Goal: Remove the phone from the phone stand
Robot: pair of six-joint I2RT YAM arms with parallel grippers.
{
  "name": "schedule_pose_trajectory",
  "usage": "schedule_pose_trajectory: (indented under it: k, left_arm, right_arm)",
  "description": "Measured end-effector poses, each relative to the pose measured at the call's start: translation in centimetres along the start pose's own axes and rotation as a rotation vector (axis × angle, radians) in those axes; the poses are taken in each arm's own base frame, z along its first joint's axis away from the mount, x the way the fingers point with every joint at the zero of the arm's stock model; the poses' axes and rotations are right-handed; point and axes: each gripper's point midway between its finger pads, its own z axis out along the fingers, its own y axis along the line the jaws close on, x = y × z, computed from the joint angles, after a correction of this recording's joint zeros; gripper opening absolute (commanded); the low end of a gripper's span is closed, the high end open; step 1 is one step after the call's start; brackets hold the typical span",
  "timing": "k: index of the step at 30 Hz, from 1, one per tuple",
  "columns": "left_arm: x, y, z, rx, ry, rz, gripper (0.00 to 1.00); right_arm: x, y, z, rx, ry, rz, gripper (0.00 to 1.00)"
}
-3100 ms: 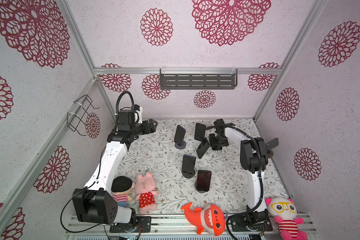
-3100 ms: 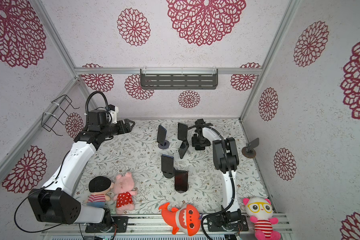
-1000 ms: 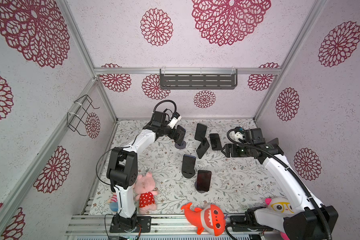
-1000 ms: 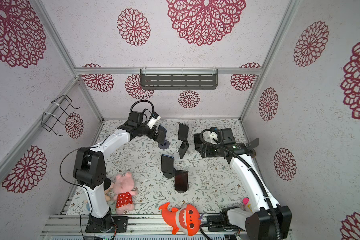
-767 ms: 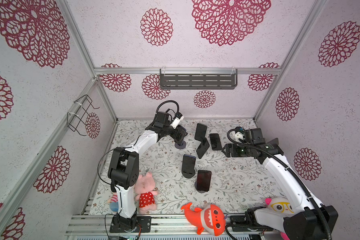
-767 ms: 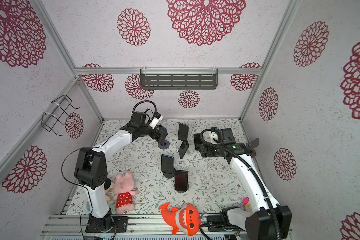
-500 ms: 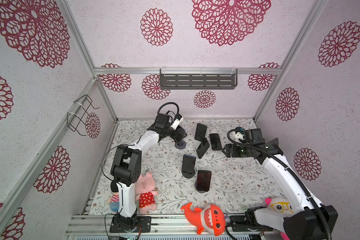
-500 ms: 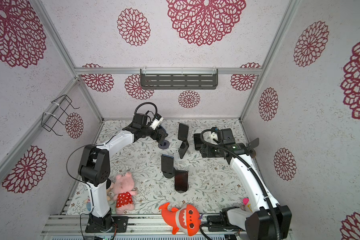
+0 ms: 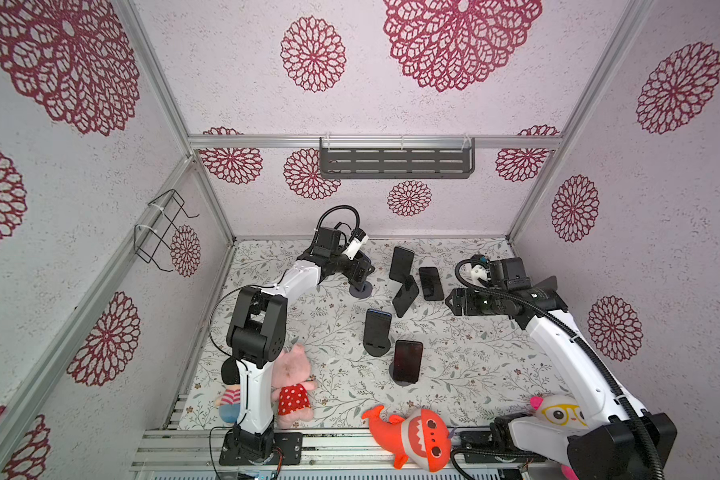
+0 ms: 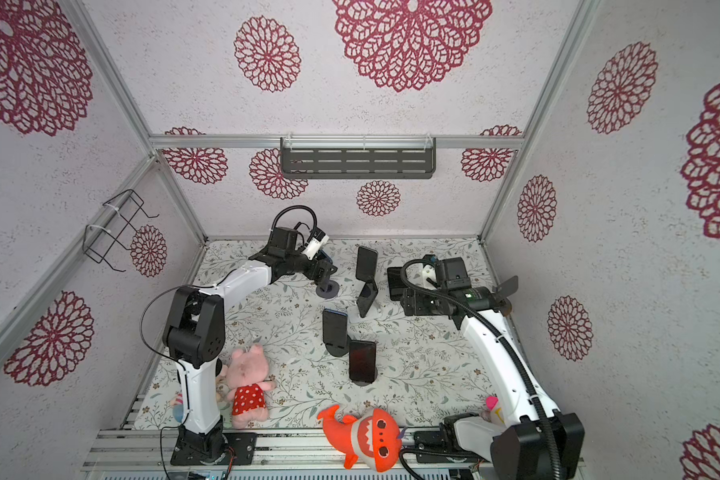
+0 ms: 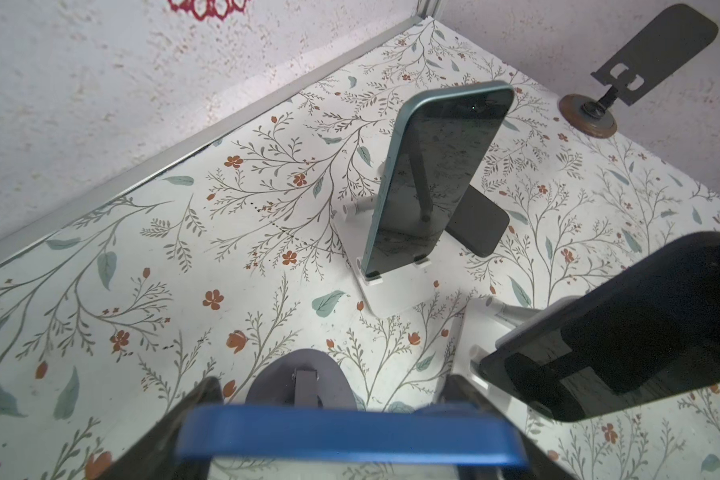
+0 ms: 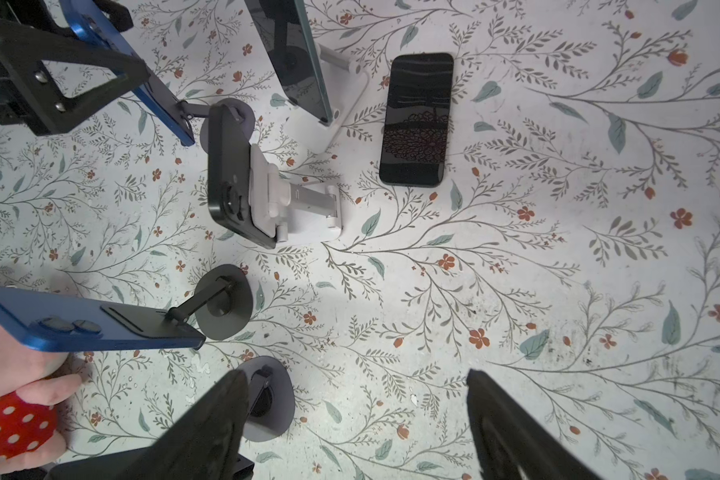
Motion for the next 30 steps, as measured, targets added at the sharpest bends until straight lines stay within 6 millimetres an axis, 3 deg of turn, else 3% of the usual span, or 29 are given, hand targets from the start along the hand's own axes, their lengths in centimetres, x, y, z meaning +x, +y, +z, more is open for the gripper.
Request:
schedule_pose_trajectory:
  k: [5,14,20,23,26,30]
  left_arm:
    - [-0.1,0.1,-0.1,-0.004,-0.004,-0.005,0.68]
    - [-0.3,0.4,-0.2,-0.019,0.001,-0.015,0.64]
    - [-1.4,1.4,-1.2,-0.088,0.029,-0.056,0.51]
    - [-3.7,1.9,-2.7,-0.134,0.021,-0.08,0.45]
    - [-6.4,1.7,-5.6,-0.173,-0.009,-0.127,0.41]
    - [-10.4,0.8,-10.1,-0.209,-0.072,-0.214,0.34]
  right_arm:
    - [0.0,-0.1,0.0,0.007,-0.002,-0.001,0.85]
    - [-0.1,-0.1,0.0,0.006,-0.002,-0.011,0.83]
    - [-1.6,0.7,-0.8,-0.025,-0.036,-0.018,0.8]
    - [-3.0,1.8,-1.3,-0.065,-0.064,-0.029,0.77]
    - [-4.7,3.6,-1.5,-0.115,-0.096,-0.06,0.76]
    - [-6.8,8.0,-1.2,-0.217,-0.135,-0.134,0.73]
